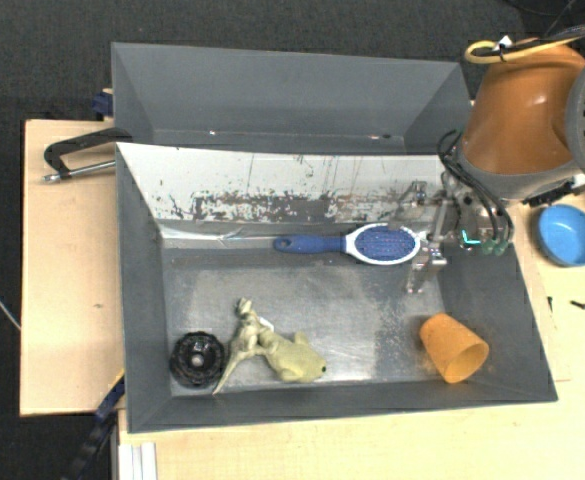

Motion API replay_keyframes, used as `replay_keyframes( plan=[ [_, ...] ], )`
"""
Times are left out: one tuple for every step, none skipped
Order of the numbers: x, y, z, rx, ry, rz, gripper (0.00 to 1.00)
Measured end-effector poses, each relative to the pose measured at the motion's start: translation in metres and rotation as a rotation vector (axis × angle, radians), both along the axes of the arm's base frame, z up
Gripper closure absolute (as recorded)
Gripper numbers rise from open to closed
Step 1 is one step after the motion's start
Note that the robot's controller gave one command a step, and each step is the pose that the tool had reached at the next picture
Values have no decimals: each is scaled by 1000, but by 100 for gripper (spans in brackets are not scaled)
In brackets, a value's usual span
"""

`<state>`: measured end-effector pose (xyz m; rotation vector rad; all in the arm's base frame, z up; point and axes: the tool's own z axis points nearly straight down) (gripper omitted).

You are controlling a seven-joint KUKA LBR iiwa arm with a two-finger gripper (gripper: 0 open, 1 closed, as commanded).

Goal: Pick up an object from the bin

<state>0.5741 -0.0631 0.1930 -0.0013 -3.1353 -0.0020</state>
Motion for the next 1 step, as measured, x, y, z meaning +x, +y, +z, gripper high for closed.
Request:
replay_keyframes(
  plan=[
    [28,-55,-61,-1,-8,281,0]
  ],
)
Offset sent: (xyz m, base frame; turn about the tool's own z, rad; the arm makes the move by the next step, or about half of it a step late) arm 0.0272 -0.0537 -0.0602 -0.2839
